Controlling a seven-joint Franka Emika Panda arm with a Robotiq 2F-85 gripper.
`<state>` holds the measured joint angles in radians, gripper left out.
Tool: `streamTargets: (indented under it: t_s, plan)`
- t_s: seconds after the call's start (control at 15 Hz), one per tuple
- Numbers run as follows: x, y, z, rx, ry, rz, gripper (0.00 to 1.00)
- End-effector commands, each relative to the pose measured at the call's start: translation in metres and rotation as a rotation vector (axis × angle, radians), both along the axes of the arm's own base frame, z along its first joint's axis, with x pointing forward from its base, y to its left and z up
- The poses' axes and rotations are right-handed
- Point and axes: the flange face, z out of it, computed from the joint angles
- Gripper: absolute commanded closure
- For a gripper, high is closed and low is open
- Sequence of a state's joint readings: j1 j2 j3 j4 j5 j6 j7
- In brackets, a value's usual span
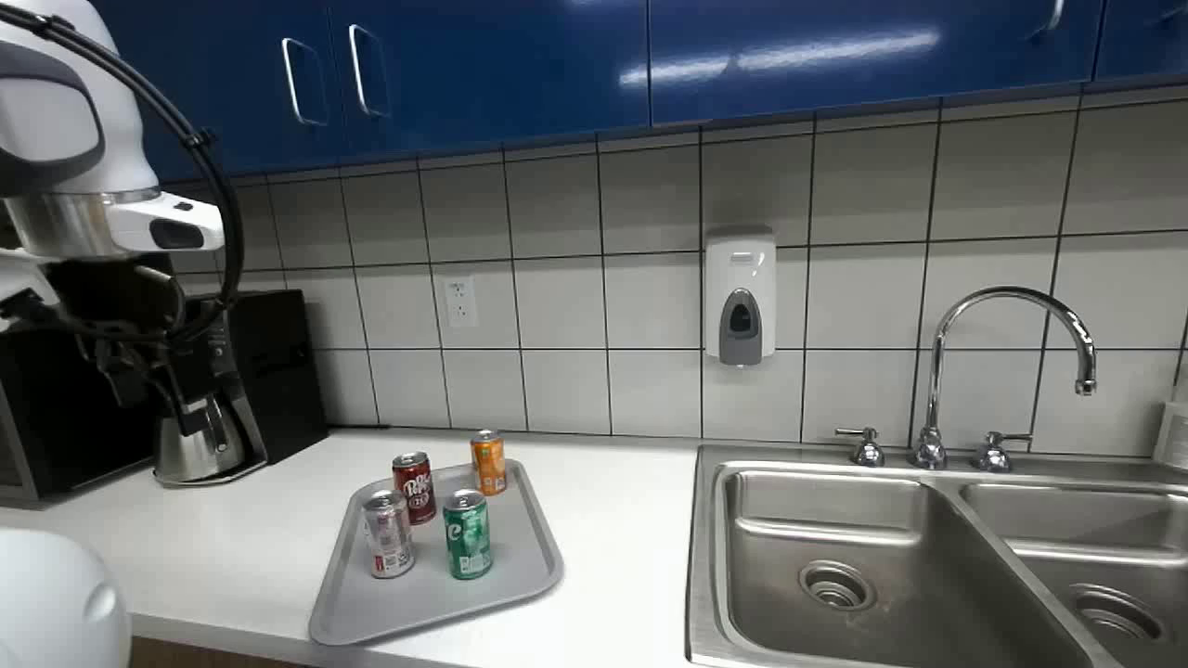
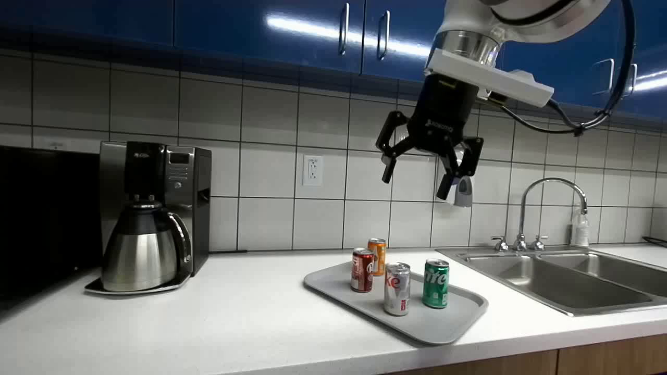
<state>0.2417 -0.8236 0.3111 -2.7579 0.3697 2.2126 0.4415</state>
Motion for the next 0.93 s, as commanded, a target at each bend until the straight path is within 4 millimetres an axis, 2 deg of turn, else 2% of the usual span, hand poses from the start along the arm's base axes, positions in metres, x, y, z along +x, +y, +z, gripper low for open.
streamTargets:
  t_s: [0.0, 0.4, 0.87]
  plan:
    - [0.0, 0.0, 0.0, -0.001, 0.003, 0.0, 0.0]
    - [0.004, -0.005, -0.003, 0.0, 0.002, 0.001, 0.0]
    - [0.036, -0.032, -0.014, 0.048, 0.011, -0.047, 0.0]
